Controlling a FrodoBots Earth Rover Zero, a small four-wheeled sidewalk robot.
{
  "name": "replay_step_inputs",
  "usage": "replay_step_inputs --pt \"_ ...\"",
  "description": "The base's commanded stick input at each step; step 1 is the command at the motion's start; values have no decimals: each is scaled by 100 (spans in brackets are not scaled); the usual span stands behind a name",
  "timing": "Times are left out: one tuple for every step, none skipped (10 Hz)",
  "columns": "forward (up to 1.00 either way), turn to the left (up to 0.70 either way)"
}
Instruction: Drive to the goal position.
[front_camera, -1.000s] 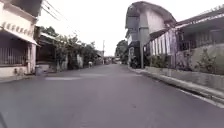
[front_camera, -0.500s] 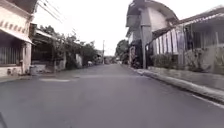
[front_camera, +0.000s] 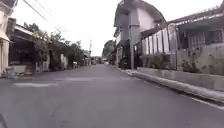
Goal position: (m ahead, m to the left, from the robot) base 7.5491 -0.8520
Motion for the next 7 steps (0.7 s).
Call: replay_step_inputs --pt "100 0" --pt "100 0" --pt "100 0" --pt "100 -3" --pt "100 0" --pt "100 0" --pt "100 0"
